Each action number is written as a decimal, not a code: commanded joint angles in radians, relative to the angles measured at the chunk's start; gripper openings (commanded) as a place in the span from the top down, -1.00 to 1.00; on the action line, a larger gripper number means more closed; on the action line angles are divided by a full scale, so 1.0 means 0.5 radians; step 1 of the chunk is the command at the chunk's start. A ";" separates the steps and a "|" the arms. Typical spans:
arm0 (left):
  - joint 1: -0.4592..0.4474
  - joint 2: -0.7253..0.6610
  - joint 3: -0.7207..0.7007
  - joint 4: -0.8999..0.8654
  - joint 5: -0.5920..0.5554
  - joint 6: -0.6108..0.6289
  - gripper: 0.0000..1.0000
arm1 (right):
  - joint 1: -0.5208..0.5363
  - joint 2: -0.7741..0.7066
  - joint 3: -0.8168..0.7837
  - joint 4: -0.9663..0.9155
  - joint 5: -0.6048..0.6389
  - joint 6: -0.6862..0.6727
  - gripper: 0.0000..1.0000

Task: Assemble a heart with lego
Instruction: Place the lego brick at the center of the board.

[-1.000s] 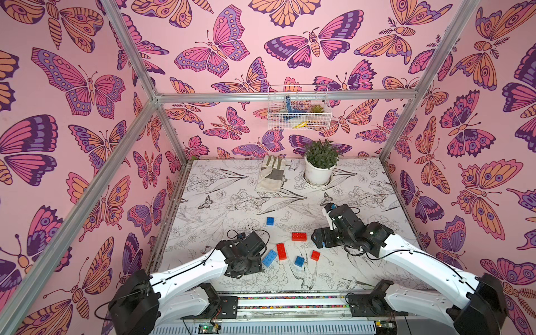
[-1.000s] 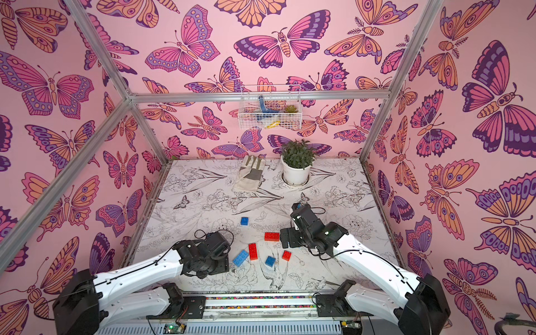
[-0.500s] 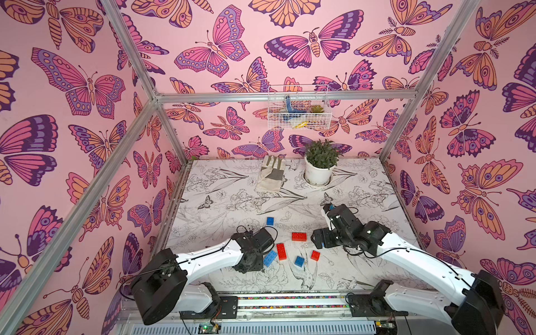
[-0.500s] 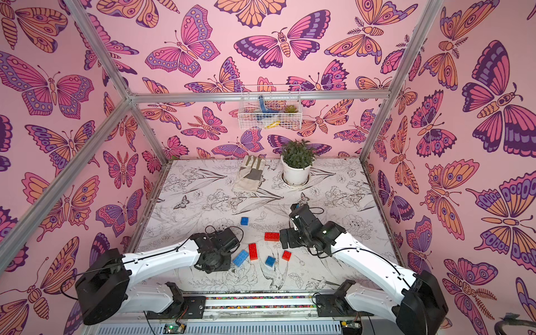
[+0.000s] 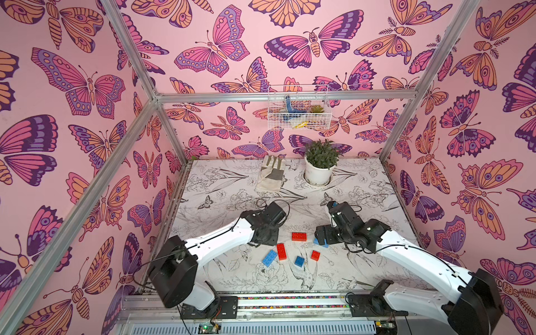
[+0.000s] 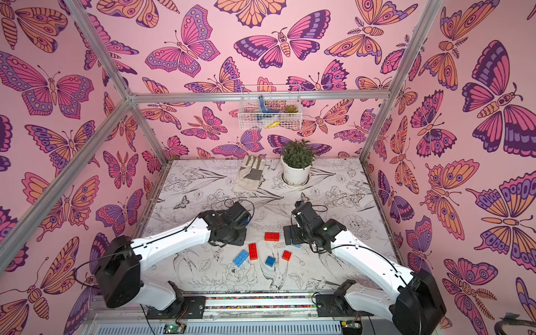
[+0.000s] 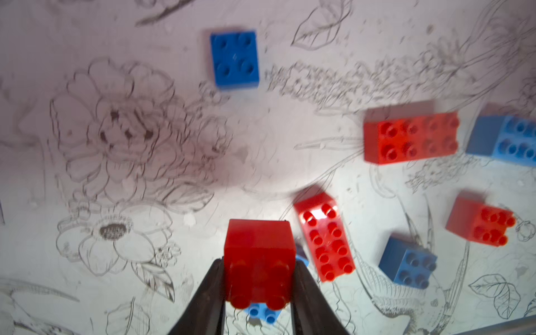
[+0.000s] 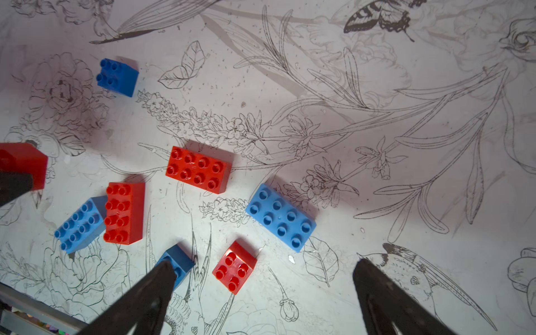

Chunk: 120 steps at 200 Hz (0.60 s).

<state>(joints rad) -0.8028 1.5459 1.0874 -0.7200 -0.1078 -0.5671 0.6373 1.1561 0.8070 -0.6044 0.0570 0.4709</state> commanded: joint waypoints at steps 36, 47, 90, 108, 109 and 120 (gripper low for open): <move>0.090 0.723 0.681 0.035 0.143 0.452 0.44 | -0.138 0.113 -0.028 0.078 -0.104 -0.025 -1.00; 0.118 0.840 0.797 0.031 0.166 0.492 0.43 | -0.148 0.143 -0.037 0.091 -0.107 -0.033 -1.00; 0.175 1.086 1.000 0.013 0.270 0.551 0.28 | -0.170 0.277 0.024 0.049 -0.191 -0.075 -0.98; 0.191 1.092 1.029 -0.013 0.265 0.560 0.11 | -0.171 0.302 0.052 0.042 -0.223 -0.110 -0.97; 0.194 1.091 1.031 -0.015 0.266 0.560 0.09 | -0.172 0.304 0.057 0.041 -0.224 -0.113 -0.97; 0.202 1.056 1.037 -0.029 0.279 0.569 -0.03 | -0.171 0.319 0.072 0.043 -0.254 -0.140 -0.95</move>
<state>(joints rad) -0.7120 2.0903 1.5761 -0.6884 0.0071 -0.3096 0.5579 1.3022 0.8036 -0.5655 -0.0277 0.4408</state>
